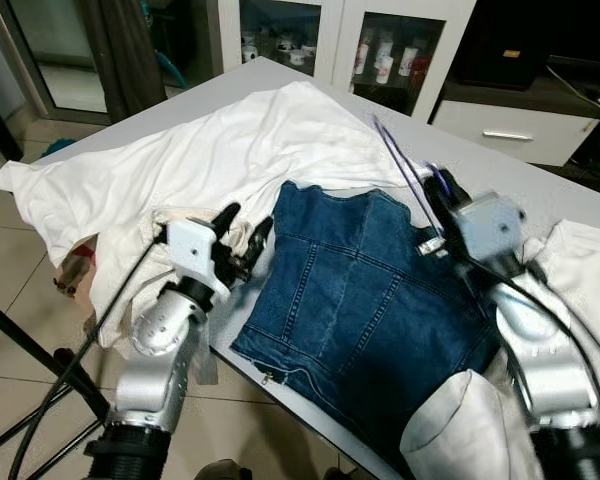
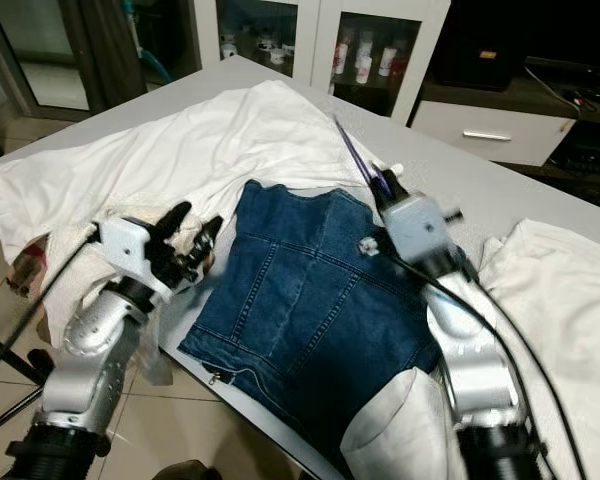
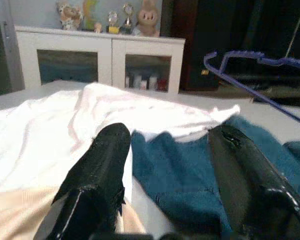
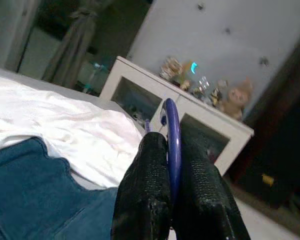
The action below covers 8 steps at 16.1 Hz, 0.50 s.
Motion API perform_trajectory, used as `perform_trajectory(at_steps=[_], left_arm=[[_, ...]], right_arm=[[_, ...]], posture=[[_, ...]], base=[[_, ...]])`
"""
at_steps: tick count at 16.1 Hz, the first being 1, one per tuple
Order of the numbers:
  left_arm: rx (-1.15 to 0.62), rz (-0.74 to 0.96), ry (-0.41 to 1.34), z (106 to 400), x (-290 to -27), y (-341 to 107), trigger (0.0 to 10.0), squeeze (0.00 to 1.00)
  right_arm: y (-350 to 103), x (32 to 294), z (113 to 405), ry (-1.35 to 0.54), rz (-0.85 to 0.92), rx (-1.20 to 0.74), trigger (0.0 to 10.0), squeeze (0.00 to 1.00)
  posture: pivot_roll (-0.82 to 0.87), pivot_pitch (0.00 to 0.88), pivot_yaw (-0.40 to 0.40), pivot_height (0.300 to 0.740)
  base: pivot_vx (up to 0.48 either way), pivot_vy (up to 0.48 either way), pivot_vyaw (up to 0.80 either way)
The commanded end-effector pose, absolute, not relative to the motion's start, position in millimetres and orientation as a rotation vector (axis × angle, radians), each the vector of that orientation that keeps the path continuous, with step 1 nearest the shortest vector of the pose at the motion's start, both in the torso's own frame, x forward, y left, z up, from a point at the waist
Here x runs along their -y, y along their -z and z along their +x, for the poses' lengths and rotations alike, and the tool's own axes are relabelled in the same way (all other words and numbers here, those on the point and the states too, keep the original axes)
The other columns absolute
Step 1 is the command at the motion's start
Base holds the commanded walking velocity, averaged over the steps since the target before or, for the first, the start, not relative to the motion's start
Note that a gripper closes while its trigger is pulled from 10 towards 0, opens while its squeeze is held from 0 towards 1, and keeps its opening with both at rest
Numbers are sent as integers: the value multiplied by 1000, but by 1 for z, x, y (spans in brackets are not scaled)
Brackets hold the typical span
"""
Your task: Hang hanger
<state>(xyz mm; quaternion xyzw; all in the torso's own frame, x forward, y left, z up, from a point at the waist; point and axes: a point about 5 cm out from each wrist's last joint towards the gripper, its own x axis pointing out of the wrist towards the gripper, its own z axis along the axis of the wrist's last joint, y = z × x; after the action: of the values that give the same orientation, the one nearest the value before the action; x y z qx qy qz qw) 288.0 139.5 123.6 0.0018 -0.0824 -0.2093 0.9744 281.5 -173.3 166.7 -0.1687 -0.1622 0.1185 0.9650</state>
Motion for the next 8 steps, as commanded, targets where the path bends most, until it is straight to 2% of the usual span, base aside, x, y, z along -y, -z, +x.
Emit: perform_trajectory(at_steps=[1, 5, 8], left_arm=[[166, 24, 418, 287, -134, -122, 10000, 0], [167, 52, 392, 287, -128, -123, 10000, 0], [163, 81, 436, 283, -126, -122, 10000, 0]], right_arm=[[-165, 179, 279, -197, -304, 332, 10000, 0], [-162, 176, 270, -151, -256, 356, 10000, 0], [-160, 180, 264, -141, -259, 358, 10000, 0]], posture=[[51, 37, -68, 740], [50, 35, -60, 740], [41, 30, -47, 740]], base=[[0, 0, 0], [0, 0, 0], [0, 0, 0]])
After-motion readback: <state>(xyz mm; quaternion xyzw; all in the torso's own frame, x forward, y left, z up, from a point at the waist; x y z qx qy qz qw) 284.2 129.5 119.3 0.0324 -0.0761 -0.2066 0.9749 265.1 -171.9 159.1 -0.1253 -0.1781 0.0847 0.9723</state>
